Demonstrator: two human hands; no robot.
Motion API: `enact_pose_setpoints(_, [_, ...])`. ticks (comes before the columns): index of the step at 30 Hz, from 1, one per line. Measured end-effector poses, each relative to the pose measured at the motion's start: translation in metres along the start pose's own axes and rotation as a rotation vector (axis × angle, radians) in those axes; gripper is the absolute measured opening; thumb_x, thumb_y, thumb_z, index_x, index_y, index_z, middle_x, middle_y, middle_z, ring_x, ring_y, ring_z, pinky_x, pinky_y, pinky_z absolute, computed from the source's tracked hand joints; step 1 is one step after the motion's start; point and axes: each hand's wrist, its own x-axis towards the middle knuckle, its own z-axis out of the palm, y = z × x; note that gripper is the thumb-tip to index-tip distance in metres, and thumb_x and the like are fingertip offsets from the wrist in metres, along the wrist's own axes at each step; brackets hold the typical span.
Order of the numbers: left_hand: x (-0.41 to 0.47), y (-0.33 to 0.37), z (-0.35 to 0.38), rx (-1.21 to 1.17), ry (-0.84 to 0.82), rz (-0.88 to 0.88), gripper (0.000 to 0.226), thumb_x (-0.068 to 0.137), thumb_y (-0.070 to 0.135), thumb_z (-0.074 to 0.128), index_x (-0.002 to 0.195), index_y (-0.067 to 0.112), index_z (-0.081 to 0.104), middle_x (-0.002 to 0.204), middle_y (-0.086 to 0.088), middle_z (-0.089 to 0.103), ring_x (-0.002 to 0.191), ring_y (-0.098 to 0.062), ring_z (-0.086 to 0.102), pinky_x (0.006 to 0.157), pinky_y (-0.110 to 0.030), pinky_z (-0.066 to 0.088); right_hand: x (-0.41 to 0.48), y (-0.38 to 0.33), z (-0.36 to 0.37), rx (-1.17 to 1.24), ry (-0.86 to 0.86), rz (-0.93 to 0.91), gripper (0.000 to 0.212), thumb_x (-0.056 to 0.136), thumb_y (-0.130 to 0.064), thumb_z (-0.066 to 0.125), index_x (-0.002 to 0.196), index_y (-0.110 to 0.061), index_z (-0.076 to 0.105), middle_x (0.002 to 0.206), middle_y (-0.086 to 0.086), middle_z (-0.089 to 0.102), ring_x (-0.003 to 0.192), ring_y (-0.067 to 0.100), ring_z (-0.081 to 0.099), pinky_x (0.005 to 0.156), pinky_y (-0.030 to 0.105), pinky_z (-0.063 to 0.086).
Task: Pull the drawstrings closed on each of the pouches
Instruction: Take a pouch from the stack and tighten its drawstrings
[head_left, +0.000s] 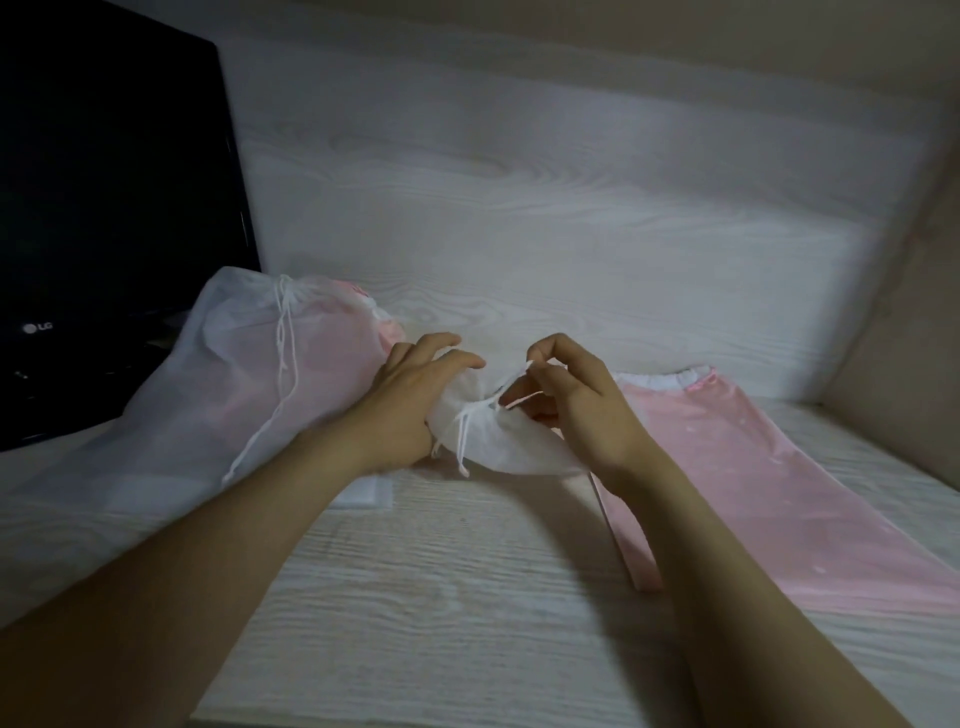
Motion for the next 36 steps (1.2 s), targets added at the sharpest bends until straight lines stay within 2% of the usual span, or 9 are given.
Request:
enact_pose_setpoints(4, [0.004, 0.005, -0.003, -0.208, 0.099, -0.005, 0.055, 0.077, 0.005, 0.082, 0.122, 0.029, 0.06, 0.121, 0.008, 0.068, 0.111, -0.012, 0.065, 0.096, -0.037, 0.055, -0.005, -0.012, 0.0, 0.1, 0.121, -0.119, 0.012, 0.107, -0.019, 0.051, 0.104, -0.008, 0.055, 0.088, 0.018, 0.078, 0.082, 0.034, 0.076, 0.073, 0.036, 0.058])
enact_pose_setpoints(8, [0.003, 0.015, -0.011, -0.36, 0.304, -0.124, 0.04, 0.081, 0.004, 0.082, 0.111, 0.021, 0.061, 0.1, 0.011, 0.071, 0.087, 0.0, 0.066, 0.073, -0.017, 0.053, -0.012, -0.006, -0.003, -0.315, 0.41, -0.548, 0.027, 0.099, -0.039, 0.055, 0.109, -0.015, 0.061, 0.073, 0.001, 0.072, 0.073, 0.018, 0.074, 0.067, 0.034, 0.055])
enact_pose_setpoints(12, [0.008, 0.02, -0.011, -0.466, 0.46, -0.22, 0.043, 0.078, -0.001, 0.079, 0.108, 0.021, 0.058, 0.091, 0.013, 0.067, 0.077, -0.004, 0.062, 0.07, -0.039, 0.057, -0.014, 0.001, -0.002, -0.533, 0.549, -0.756, 0.047, 0.096, -0.045, 0.049, 0.12, -0.006, 0.059, 0.099, 0.0, 0.068, 0.091, 0.018, 0.069, 0.081, 0.045, 0.051])
enact_pose_setpoints(16, [0.02, 0.041, -0.025, -0.64, 0.549, -0.254, 0.037, 0.082, 0.026, 0.062, 0.112, 0.015, 0.044, 0.075, 0.002, 0.064, 0.067, -0.024, 0.066, 0.063, -0.045, 0.051, -0.009, 0.012, -0.009, -0.586, 0.696, -0.743, 0.057, 0.092, -0.039, 0.052, 0.133, 0.001, 0.052, 0.13, 0.009, 0.058, 0.117, 0.027, 0.06, 0.103, 0.047, 0.039])
enact_pose_setpoints(21, [0.04, 0.085, -0.055, -0.657, 0.606, -0.226, 0.033, 0.089, 0.036, 0.049, 0.11, 0.015, 0.033, 0.083, -0.003, 0.058, 0.069, -0.018, 0.056, 0.067, -0.047, 0.049, -0.003, 0.021, -0.015, -0.515, 0.866, -0.428, 0.063, 0.093, -0.031, 0.053, 0.151, -0.015, 0.033, 0.147, 0.004, 0.049, 0.125, 0.027, 0.052, 0.114, 0.049, 0.031])
enact_pose_setpoints(25, [0.052, 0.109, -0.072, -0.565, 0.699, -0.242, 0.025, 0.1, 0.027, 0.05, 0.11, 0.013, 0.031, 0.085, 0.0, 0.054, 0.073, -0.022, 0.055, 0.069, -0.041, 0.042, -0.003, 0.015, -0.021, -0.253, 0.955, -0.312, 0.054, 0.1, -0.021, 0.051, 0.148, -0.027, 0.027, 0.122, 0.007, 0.058, 0.096, 0.007, 0.061, 0.089, 0.047, 0.049])
enact_pose_setpoints(27, [0.053, 0.114, -0.078, -0.427, 0.765, -0.228, 0.028, 0.101, 0.032, 0.052, 0.111, 0.016, 0.031, 0.098, -0.005, 0.058, 0.078, -0.03, 0.057, 0.069, -0.039, 0.041, -0.004, 0.013, -0.019, -0.252, 0.938, -0.341, 0.048, 0.1, -0.01, 0.051, 0.143, -0.022, 0.032, 0.109, 0.007, 0.06, 0.082, -0.001, 0.059, 0.073, 0.04, 0.048])
enact_pose_setpoints(31, [0.044, 0.114, -0.09, -0.097, 0.874, -0.24, 0.032, 0.106, 0.033, 0.053, 0.125, 0.016, 0.033, 0.129, -0.004, 0.052, 0.077, -0.031, 0.064, 0.068, -0.036, 0.04, -0.003, 0.016, -0.009, -0.343, 0.807, -0.456, 0.033, 0.096, 0.002, 0.048, 0.118, -0.024, 0.05, 0.096, 0.004, 0.062, 0.07, 0.019, 0.057, 0.066, 0.041, 0.047])
enact_pose_setpoints(36, [0.042, 0.097, -0.116, 0.239, 0.959, -0.263, 0.019, 0.107, 0.023, 0.05, 0.123, 0.017, 0.041, 0.128, -0.011, 0.048, 0.095, -0.034, 0.065, 0.059, -0.04, 0.044, 0.003, 0.018, 0.022, -0.279, 0.679, -0.49, 0.028, 0.099, -0.012, 0.049, 0.117, -0.024, 0.067, 0.107, -0.002, 0.067, 0.075, 0.024, 0.068, 0.069, 0.048, 0.055])
